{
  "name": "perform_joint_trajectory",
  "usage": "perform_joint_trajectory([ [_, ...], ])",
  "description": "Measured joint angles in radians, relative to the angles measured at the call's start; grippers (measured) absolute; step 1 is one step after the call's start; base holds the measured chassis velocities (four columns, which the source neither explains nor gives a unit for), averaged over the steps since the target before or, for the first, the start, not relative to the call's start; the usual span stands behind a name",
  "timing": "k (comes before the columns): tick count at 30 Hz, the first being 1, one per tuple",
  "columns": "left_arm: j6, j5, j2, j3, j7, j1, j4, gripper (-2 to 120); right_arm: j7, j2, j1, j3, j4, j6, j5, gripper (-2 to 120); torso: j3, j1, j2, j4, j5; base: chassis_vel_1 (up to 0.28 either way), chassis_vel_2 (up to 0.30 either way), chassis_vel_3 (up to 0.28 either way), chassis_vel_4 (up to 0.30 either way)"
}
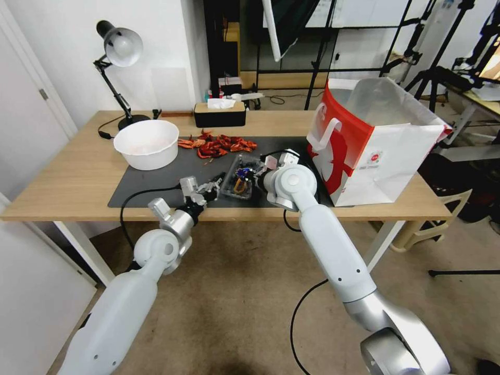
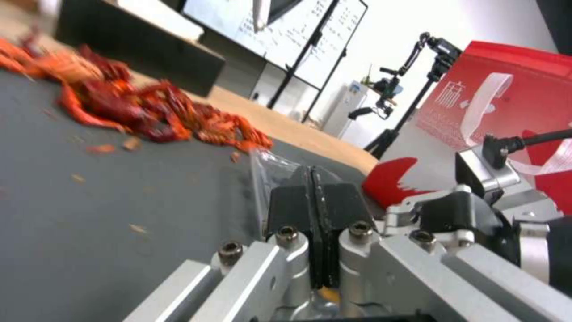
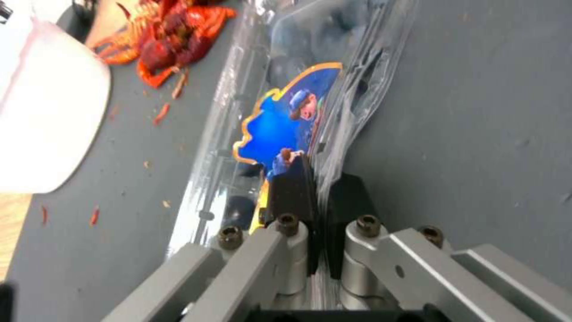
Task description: Close the takeout container lid, then place the container into the takeout bag.
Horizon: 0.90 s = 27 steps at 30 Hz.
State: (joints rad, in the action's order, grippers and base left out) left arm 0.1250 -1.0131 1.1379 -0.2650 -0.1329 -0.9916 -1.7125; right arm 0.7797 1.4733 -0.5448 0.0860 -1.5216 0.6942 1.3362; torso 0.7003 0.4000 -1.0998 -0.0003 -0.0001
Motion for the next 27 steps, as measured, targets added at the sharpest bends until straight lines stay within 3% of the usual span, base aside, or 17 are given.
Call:
perform_joint_trajectory([
  [10,-0.076,0.143,-0.027,-0.064,-0.039,-0.114,-0.061,0,-0.064,-0.014,-0.014,0.023,-0.035,-0.024,-0.022,0,0.000,0.000,0.000,0.0007,-0.0001,0.000,0.000,0.000,0.000],
  [13,-0.117,0.224,-0.031,-0.068,-0.075,-0.132,-0.059,1,-0.078,-0.034,-0.034,0.051,-0.068,-0.031,-0.020,0,0.000,0.000,0.000,-0.0006,0.0000,0.000,0.000,0.000,0.000],
  [20,-0.208,0.310,-0.014,-0.165,-0.122,-0.257,-0.066,29,-0.195,-0.049,-0.052,0.080,-0.099,-0.083,-0.019,0,0.000,0.000,0.000,0.0008,0.0001,0.000,0.000,0.000,0.000],
  [21,-0.208,0.310,-0.014,-0.165,-0.122,-0.257,-0.066,29,-0.195,-0.049,-0.052,0.080,-0.099,-0.083,-0.019,0,0.000,0.000,0.000,0.0008,0.0001,0.000,0.000,0.000,0.000],
  [23,-0.243,0.341,-0.002,-0.202,-0.124,-0.299,-0.065,43,-0.239,-0.054,-0.056,0.088,-0.112,-0.108,-0.024,0,0.000,0.000,0.000,0.0000,0.0002,0.000,0.000,0.000,0.000],
  [25,-0.247,0.348,0.000,-0.207,-0.122,-0.305,-0.065,45,-0.244,-0.055,-0.056,0.089,-0.114,-0.111,-0.024,0,0.000,0.000,0.000,0.0000,0.0002,0.000,0.000,0.000,0.000],
  [27,-0.296,0.401,0.021,-0.248,-0.096,-0.353,-0.061,56,-0.284,-0.059,-0.056,0.092,-0.129,-0.141,-0.026,0,0.000,0.000,0.000,0.0002,0.0001,0.000,0.000,0.000,0.000],
])
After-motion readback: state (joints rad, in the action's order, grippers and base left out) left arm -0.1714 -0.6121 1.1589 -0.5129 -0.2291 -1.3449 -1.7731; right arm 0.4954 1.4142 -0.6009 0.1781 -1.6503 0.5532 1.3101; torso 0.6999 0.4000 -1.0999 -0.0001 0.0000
